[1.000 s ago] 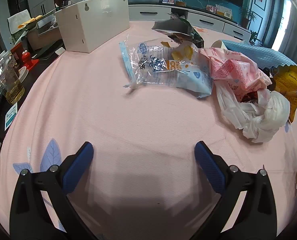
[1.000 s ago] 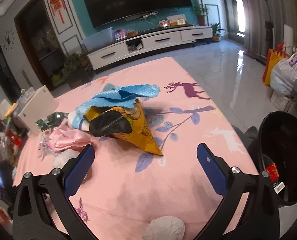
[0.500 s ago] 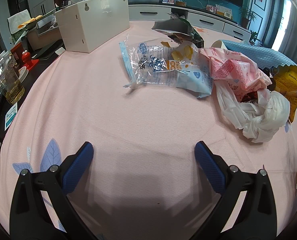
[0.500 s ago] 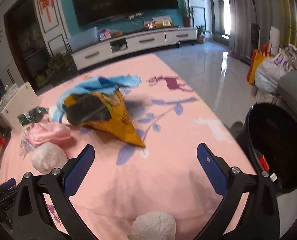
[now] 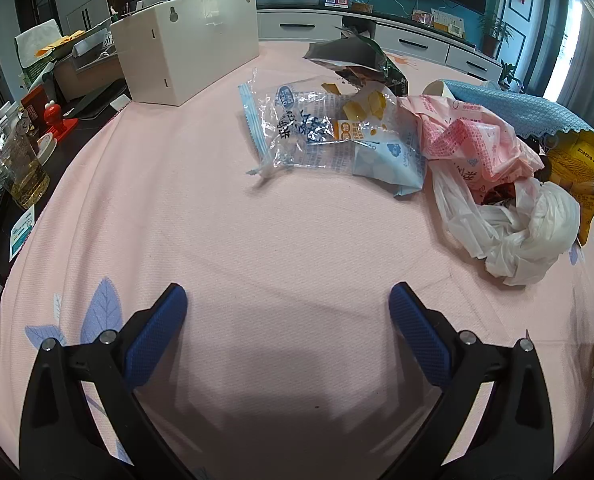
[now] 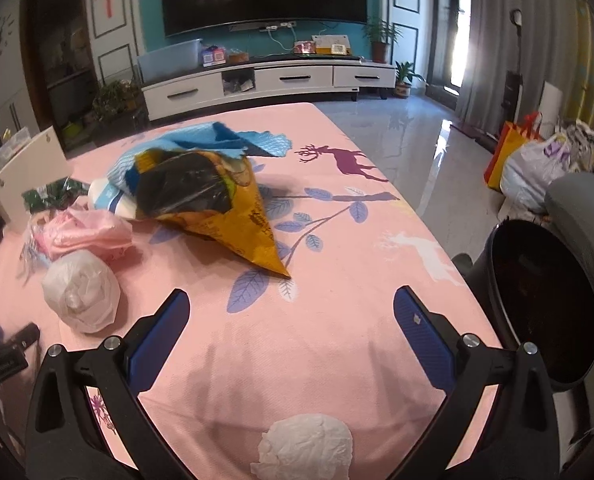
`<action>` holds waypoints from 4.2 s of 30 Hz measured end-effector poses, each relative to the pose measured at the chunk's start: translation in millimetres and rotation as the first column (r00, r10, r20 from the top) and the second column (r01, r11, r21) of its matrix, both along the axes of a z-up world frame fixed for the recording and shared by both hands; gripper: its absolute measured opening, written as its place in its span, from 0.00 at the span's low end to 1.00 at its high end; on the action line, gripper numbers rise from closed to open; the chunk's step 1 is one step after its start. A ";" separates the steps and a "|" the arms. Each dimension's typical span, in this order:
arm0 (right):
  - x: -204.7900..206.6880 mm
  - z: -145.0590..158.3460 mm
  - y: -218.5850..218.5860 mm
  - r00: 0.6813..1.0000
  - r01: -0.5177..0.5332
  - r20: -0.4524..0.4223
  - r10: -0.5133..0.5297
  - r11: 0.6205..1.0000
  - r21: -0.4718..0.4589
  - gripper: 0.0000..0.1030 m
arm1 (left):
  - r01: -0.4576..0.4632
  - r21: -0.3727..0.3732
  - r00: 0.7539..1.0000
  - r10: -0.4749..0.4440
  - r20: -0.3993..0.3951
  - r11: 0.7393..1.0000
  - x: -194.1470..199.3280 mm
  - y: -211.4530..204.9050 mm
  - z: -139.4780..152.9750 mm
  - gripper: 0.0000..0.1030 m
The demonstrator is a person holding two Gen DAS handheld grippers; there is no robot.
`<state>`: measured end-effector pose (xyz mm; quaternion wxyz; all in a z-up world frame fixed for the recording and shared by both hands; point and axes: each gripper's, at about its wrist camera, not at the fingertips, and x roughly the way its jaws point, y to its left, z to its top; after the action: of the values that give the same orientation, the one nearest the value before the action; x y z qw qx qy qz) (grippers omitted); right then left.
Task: Collect trash
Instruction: 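Move both tools back to the table and hold above the remaining trash, then grasp the yellow chip bag with the right tool while the left tool grasps a white bag, then carry both items over the black bin and open both tools to drop them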
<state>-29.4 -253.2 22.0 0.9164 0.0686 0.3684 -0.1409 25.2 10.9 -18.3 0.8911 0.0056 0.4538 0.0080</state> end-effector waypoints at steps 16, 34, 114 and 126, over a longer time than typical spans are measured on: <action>-2.1 2.7 -3.2 1.000 -0.007 0.011 0.006 0.999 0.051 0.97 | 0.000 0.000 1.000 0.000 0.000 1.000 0.1 0.0 -0.1 0.98; -4.1 7.9 -3.7 0.998 -0.059 0.024 0.056 0.993 0.104 0.97 | -0.001 0.001 1.000 0.001 0.000 1.000 0.6 0.3 -0.6 0.98; 8.5 82.2 34.5 0.903 -0.397 -0.042 0.428 0.867 0.302 0.94 | 0.142 -0.402 0.983 -0.083 0.161 0.905 -54.8 8.9 132.6 0.46; 94.1 16.4 85.2 0.888 -0.343 -0.212 0.408 0.895 0.286 0.33 | 0.140 -0.405 0.987 -0.093 0.134 0.904 -47.8 8.0 124.3 0.46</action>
<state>64.7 -168.0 38.5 0.8531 0.0865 0.5086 0.0779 -22.6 19.0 106.0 0.8949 -0.1559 0.3938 -0.1410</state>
